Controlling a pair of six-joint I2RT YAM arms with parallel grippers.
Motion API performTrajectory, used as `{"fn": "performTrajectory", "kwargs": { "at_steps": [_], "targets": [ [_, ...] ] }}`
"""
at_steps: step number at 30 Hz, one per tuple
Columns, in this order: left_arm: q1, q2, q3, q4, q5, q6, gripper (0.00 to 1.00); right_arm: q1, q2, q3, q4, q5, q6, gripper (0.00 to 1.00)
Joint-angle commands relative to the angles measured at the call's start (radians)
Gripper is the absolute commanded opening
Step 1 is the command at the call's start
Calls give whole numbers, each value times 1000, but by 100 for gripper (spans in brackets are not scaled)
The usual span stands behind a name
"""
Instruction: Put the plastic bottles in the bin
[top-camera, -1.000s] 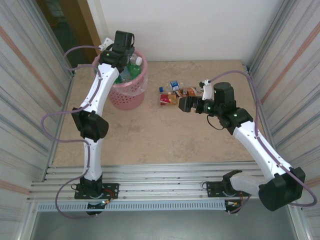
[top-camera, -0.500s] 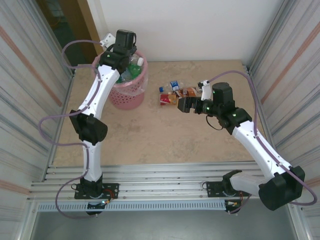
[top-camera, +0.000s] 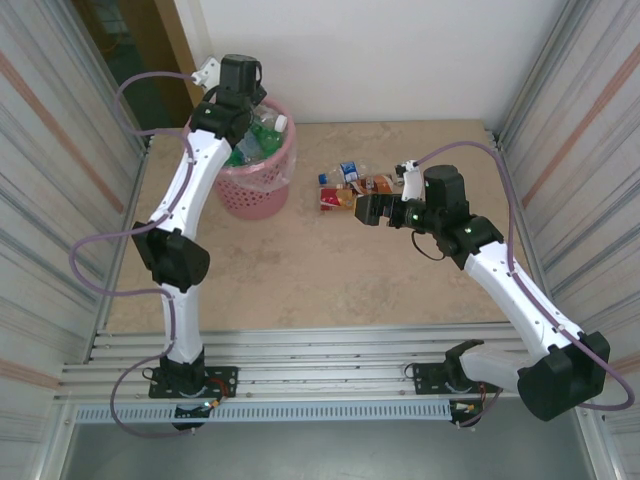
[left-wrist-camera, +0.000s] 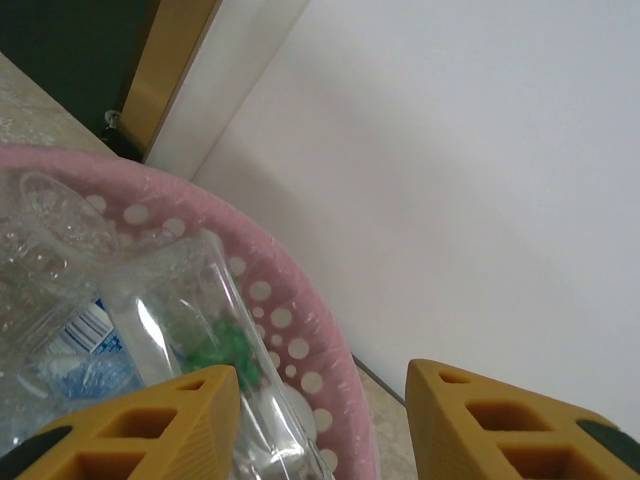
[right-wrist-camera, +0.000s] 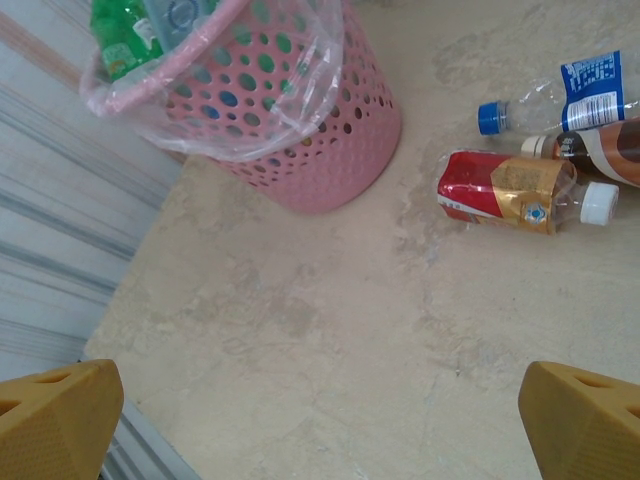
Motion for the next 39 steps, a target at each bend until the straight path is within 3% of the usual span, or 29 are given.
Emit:
{"fn": "performTrajectory", "kwargs": {
  "at_steps": [1, 13, 23, 33, 39],
  "targets": [
    [14, 50, 29, 24, 44, 63, 48, 11, 10, 1, 18, 6, 11, 100],
    [49, 139, 77, 57, 179, 189, 50, 32, 38, 5, 19, 13, 12, 99],
    [49, 66, -16, 28, 75, 206, 53, 57, 59, 4, 30, 19, 19, 99],
    [-2, -70, -54, 125, 102, 376, 57, 60, 66, 5, 27, 28, 14, 99],
    [-55, -124, -64, 63, 101, 461, 63, 60, 59, 15, 3, 68, -2, 99]
  ]
}}
